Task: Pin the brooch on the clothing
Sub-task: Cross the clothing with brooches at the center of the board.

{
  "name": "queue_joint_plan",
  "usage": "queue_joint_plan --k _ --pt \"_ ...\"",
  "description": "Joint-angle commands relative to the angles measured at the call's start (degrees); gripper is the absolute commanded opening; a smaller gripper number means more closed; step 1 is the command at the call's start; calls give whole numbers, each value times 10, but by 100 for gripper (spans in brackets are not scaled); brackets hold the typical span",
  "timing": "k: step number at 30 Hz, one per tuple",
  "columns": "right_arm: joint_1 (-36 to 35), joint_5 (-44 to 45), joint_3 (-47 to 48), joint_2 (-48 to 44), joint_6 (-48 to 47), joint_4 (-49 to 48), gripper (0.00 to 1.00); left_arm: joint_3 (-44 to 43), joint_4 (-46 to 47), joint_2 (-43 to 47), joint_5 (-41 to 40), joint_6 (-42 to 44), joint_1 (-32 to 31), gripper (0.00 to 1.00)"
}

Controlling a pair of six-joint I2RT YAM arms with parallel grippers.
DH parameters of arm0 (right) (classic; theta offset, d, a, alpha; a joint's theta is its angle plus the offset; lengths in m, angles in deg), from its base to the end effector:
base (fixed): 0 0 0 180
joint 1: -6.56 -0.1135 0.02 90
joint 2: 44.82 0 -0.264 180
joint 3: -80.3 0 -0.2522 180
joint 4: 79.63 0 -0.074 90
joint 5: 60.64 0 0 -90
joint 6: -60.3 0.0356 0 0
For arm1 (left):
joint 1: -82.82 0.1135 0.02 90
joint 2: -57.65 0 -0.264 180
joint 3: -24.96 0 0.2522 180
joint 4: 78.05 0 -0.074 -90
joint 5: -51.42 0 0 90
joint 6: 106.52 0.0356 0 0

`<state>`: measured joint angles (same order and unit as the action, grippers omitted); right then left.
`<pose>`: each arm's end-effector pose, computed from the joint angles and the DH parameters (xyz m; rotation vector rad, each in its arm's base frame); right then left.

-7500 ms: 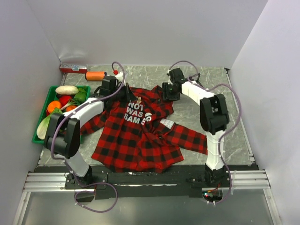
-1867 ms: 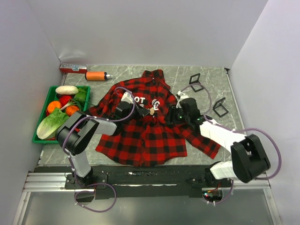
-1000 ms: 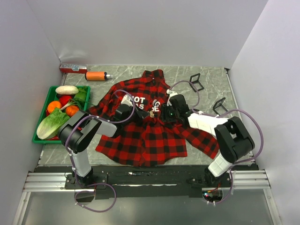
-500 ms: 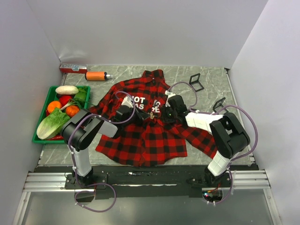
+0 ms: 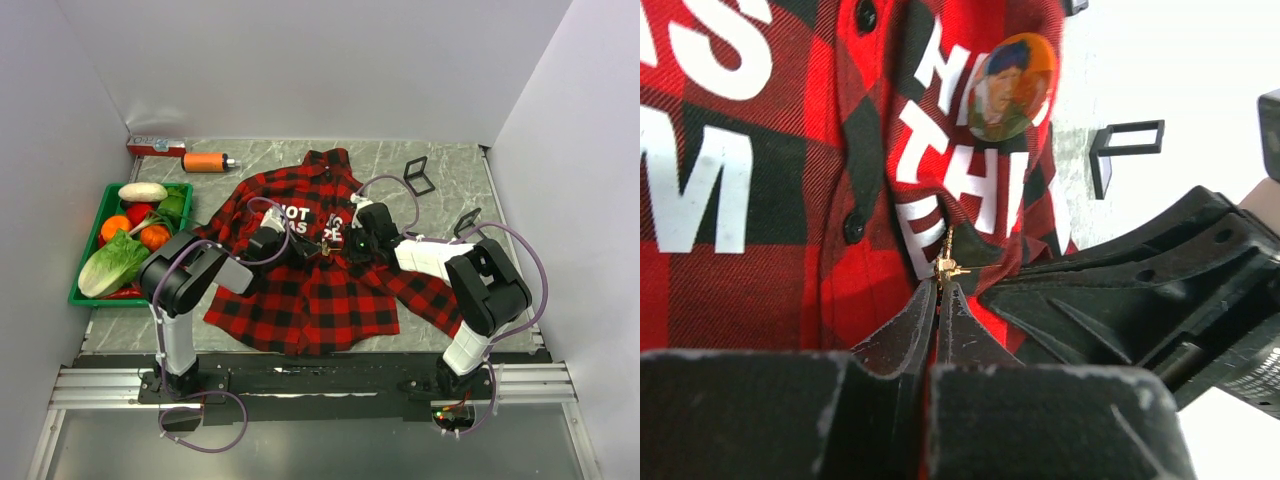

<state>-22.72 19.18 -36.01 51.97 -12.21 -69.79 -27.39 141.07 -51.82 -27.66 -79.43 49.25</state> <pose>0.2955 0.1729 0.1636 -0.3370 2.3633 0.6073 0.2867 -0.1983 0.1169 -0.3915 2.0725 -1.2743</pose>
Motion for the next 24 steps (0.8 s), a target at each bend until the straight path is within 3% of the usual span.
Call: queue_joint_plan --k 1,12,24 --pt "-5 -4 14 -3 -3 -32 16 -10 47 -14 17 -18 -8 1" --pt "-5 -8 12 0 -4 -34 12 -32 54 -24 9 -29 -36 1" --pt "-5 -2 4 -1 -7 -33 10 -36 -28 43 -54 33 -43 1"
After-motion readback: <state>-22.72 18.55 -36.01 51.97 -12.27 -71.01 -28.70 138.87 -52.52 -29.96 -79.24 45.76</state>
